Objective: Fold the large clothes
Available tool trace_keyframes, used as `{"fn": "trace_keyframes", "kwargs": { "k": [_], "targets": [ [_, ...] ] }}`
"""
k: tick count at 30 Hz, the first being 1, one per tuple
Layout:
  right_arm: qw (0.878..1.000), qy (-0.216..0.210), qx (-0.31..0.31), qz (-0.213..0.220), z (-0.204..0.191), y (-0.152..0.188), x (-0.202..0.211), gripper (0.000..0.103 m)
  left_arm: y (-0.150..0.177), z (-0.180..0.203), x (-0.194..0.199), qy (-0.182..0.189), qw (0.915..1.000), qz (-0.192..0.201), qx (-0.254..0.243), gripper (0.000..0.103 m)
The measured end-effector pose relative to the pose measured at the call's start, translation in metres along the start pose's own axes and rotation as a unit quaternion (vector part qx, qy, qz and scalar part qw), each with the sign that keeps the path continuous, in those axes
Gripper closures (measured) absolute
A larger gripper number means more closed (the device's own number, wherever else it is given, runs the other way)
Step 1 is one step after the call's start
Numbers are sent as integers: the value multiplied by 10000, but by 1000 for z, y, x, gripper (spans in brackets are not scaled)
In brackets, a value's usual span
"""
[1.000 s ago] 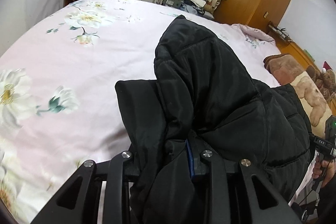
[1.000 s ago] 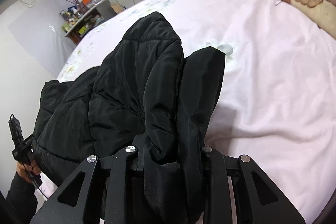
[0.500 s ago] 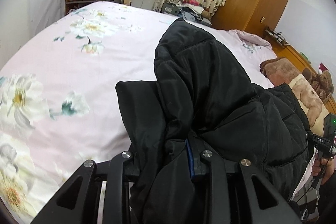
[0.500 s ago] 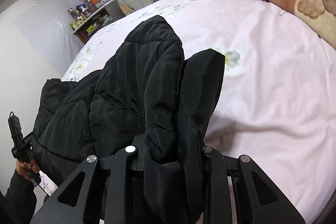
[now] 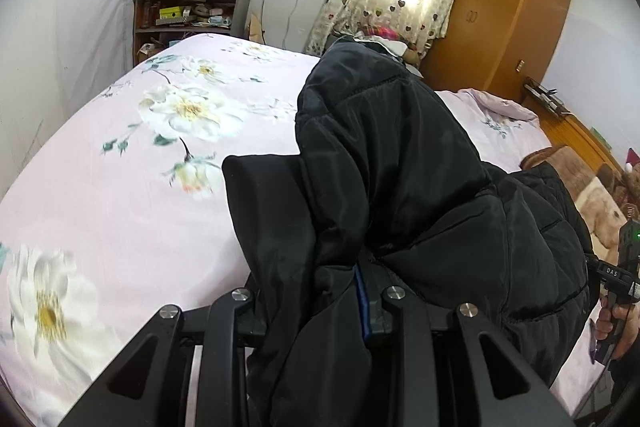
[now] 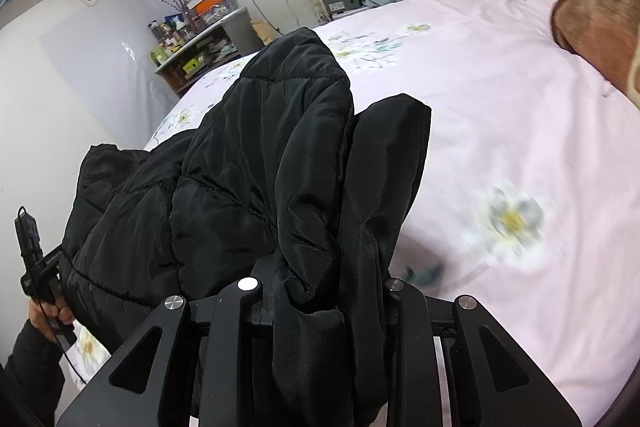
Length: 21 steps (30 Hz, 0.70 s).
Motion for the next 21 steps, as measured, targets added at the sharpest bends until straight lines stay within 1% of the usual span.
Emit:
{"fn": "trace_keyframes", "kwargs": {
  "k": [3, 5, 6, 8, 9, 10, 11, 12, 14, 17, 21],
  "targets": [
    [9999, -71, -118, -100, 4, -4, -33, 76, 1, -14, -26, -40, 9999, -130, 81, 72],
    [9994, -57, -220, -244, 10, -2, -54, 75, 12, -25, -51, -137, 9990, -382, 181, 71],
    [9988, 13, -294, -384, 16, 3, -69, 73, 22, -31, -65, -203, 9979, -560, 252, 70],
    [9959, 244, -465, -740, 30, 17, -96, 69, 41, -43, -85, -377, 9954, -808, 356, 64],
    [9945, 267, -570, -841, 35, 22, -103, 62, 49, -50, -90, -318, 9946, -840, 516, 62],
    [9934, 222, -726, -859, 42, 27, -106, 56, 53, -55, -90, -255, 9944, -794, 651, 58],
    [9929, 169, -835, -833, 46, 28, -106, 54, 55, -60, -87, -205, 9941, -728, 776, 54],
    [9926, 126, -905, -803, 49, 30, -104, 49, 57, -62, -85, -193, 9939, -710, 818, 52],
    [9929, 127, -869, -801, 52, 31, -98, 48, 57, -65, -80, -230, 9936, -711, 842, 48],
    [9937, 252, -761, -781, 50, 30, -82, 45, 58, -68, -62, -304, 9931, -681, 902, 48],
    [9952, 687, -424, -558, 38, 26, -46, 44, 51, -58, -21, -546, 9954, -298, 729, 50]
  ]
}}
Point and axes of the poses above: each gripper's, at about its wrist camera, not at the fingertips, and x roughly against the way its jaws point, z to its right, y to its underside, the point moved 4 cm from there along -x, roughly the way its jaws point, and after that the axes turned 1 degree about -z, right-handed, at the moved point
